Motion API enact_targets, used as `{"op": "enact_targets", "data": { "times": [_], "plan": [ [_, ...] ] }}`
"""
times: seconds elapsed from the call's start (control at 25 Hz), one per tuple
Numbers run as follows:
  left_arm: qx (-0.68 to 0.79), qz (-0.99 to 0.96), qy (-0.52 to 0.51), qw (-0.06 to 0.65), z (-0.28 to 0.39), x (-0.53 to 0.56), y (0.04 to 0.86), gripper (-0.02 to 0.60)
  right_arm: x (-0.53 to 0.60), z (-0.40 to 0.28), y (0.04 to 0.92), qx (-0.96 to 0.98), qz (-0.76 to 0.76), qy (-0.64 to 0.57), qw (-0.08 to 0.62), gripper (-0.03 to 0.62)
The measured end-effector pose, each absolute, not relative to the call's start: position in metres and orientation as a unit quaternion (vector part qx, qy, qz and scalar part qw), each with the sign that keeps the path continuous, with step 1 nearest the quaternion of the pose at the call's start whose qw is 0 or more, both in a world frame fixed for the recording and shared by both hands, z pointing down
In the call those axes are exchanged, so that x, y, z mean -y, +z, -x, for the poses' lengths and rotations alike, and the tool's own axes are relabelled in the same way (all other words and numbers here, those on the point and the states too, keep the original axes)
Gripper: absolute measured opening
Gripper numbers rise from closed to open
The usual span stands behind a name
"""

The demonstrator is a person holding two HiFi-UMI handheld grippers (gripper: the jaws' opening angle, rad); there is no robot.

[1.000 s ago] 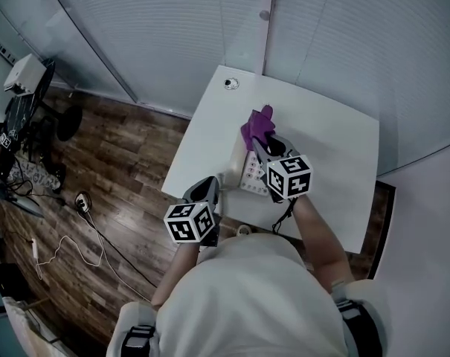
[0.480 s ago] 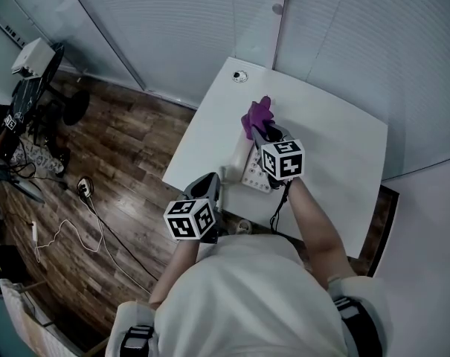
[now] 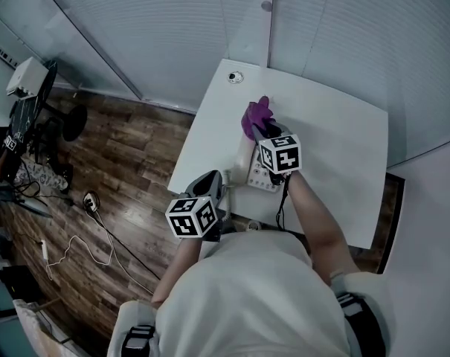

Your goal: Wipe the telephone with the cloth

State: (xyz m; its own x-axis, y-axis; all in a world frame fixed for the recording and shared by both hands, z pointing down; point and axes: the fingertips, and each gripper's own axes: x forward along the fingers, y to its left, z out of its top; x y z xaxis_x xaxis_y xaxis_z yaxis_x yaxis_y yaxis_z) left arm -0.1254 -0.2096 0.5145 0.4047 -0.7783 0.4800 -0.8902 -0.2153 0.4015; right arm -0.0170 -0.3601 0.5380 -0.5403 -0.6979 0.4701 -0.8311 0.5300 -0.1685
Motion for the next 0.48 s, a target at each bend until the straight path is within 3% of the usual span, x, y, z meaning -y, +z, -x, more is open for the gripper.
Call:
{"op": "enact_targets", "data": {
  "times": [0.48],
  "plan": [
    [0.524, -0.781, 0.091, 0.327, 0.127, 0.207, 0.521, 0.023, 0.349, 0.028, 0.539, 0.861, -0.438, 0.171, 0.194, 0.100]
  ]
}}
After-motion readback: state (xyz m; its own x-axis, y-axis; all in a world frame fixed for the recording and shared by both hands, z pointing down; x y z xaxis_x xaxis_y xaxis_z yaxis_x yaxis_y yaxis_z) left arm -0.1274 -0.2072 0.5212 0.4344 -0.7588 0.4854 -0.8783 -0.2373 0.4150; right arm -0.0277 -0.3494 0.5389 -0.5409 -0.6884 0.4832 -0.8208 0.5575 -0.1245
